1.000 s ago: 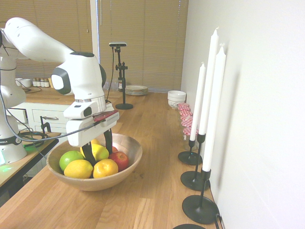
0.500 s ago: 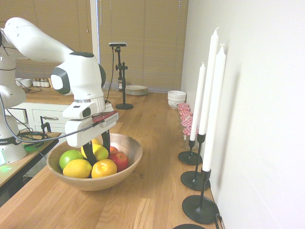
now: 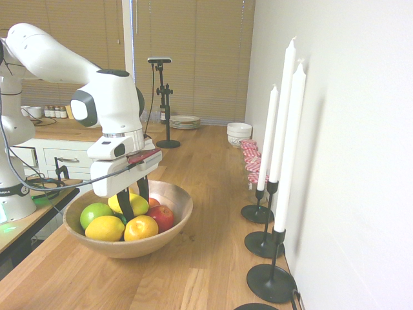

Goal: Take mango out of the basket

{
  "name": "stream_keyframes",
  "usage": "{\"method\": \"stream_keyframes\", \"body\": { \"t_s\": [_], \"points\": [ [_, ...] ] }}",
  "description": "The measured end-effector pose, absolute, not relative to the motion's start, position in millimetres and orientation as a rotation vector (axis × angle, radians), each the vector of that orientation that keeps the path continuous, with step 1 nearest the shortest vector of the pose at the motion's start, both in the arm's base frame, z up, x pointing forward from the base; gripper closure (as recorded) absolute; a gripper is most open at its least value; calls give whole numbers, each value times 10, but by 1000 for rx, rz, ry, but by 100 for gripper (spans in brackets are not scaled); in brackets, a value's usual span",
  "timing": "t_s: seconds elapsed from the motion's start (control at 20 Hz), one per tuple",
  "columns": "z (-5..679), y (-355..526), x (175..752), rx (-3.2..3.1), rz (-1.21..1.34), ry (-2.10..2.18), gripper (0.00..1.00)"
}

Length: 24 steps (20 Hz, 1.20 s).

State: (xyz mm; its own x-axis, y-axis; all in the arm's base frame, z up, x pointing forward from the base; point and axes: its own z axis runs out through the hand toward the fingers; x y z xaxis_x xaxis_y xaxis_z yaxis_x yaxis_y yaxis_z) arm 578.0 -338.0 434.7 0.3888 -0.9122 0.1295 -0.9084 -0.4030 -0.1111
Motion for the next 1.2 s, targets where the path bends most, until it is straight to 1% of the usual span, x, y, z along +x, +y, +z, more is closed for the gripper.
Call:
{"method": "stream_keyframes", "body": {
  "t_s": [0.15,0.3,0.45,0.6,0.85,1.0,1.2],
  "points": [
    [4609,-3349,5738,-2596,-316,1690,100],
    [5009,-3141,5717,-2598,-362,1650,100],
    [5357,-2666,5818,-2601,-409,1603,100],
    [5535,-2001,6002,-2616,-426,1534,100],
    [5515,-896,6239,-2664,-410,1443,100],
    [5400,-481,6290,-2696,-391,1419,100],
    [5087,-150,6359,-2740,-359,1399,100]
  ]
}}
